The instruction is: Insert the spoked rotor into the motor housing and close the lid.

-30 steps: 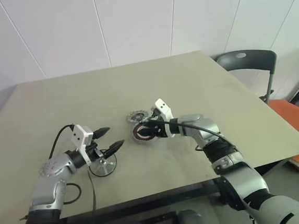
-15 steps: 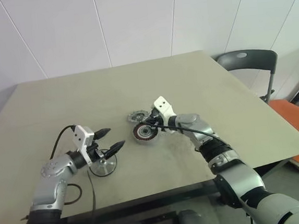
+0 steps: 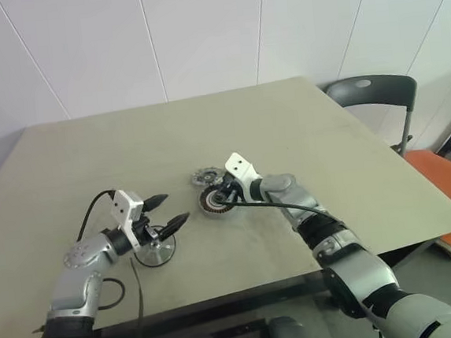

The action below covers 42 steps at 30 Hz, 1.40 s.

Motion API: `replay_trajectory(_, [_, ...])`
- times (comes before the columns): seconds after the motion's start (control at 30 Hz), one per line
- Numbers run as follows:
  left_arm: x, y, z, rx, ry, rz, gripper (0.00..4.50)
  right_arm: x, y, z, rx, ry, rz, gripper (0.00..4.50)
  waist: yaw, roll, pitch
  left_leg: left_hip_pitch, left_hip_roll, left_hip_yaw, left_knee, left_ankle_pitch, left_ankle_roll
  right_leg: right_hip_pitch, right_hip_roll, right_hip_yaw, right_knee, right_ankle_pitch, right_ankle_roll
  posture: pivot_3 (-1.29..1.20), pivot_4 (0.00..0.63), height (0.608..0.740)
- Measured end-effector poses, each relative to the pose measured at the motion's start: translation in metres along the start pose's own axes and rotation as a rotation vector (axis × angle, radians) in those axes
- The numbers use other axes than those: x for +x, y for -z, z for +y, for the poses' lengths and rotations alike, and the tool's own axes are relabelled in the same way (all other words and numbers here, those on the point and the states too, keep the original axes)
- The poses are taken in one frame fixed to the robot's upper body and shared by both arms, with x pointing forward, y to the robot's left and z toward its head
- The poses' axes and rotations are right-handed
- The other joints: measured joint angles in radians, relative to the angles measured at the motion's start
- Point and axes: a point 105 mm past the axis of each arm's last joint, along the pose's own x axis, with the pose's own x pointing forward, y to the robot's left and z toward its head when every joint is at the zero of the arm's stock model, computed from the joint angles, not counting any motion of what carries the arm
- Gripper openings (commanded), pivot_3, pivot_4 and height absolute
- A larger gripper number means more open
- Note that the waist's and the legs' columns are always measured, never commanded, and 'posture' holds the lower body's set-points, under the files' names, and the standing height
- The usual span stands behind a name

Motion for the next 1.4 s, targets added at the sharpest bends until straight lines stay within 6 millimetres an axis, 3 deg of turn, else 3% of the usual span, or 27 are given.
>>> replay_trajectory(0.2, [0.000, 0.000, 0.001, 0.002, -0.008, -0.002, 4.50, -0.009, 0.002, 0.041, -0.050, -0.194, 0.031, 0.04, -0.017, -0.003, -0.004, 0.004, 0.002, 0.000, -0.009, 0.000, 0.000, 0.000, 0.001, 0.001, -0.001, -0.002, -0.003, 0.00, 0.000, 0.740])
replay_trajectory(0.3, [0.001, -0.001, 0.001, 0.003, -0.008, -0.003, 4.50, -0.002, -0.003, 0.055, -0.037, -0.231, 0.013, 0.04, -0.022, -0.003, -0.006, 0.006, 0.003, 0.000, -0.013, 0.000, 0.000, -0.001, 0.002, 0.000, 0.000, -0.003, -0.004, 0.00, 0.000, 0.740])
replay_trajectory(0.5, [0.001, 0.000, 0.001, 0.001, -0.010, -0.001, 4.50, 0.016, -0.007, 0.044, 0.044, -0.110, -0.026, 0.04, -0.019, -0.002, -0.005, 0.006, 0.003, -0.001, -0.011, 0.002, -0.003, 0.000, 0.002, 0.000, 0.001, -0.003, -0.005, 0.00, 0.000, 0.740])
replay_trajectory(0.7, [0.001, 0.001, 0.002, 0.006, -0.013, 0.008, 4.50, 0.017, -0.002, 0.023, 0.123, -0.005, -0.062, 0.04, -0.014, -0.002, -0.005, 0.007, 0.003, -0.001, -0.009, 0.002, -0.004, 0.003, 0.002, -0.001, 0.001, -0.003, -0.005, 0.00, 0.000, 0.740])
replay_trajectory(1.03, [0.001, 0.000, 0.003, 0.017, -0.019, 0.009, 4.50, -0.008, -0.021, 0.036, 0.196, -0.263, -0.194, 0.04, -0.002, -0.001, -0.004, 0.001, 0.003, -0.001, -0.011, 0.002, -0.004, -0.005, 0.001, -0.001, 0.000, -0.003, -0.005, 0.00, 0.000, 0.740])
replay_trajectory(1.2, [0.001, 0.001, 0.004, 0.018, -0.023, 0.010, 4.50, -0.014, -0.017, 0.051, 0.201, -0.355, -0.184, 0.04, 0.004, -0.001, -0.004, 0.001, 0.003, -0.001, -0.011, 0.002, -0.004, -0.005, 0.001, -0.001, 0.000, -0.003, -0.005, 0.00, 0.000, 0.740])
replay_trajectory(1.4, [0.001, 0.001, 0.005, 0.025, -0.024, 0.010, 4.50, -0.007, -0.004, 0.065, 0.166, -0.365, -0.111, 0.04, 0.005, -0.002, -0.004, 0.001, 0.003, -0.001, -0.010, 0.002, -0.004, -0.005, 0.001, -0.001, 0.000, -0.003, -0.005, 0.00, 0.000, 0.740])
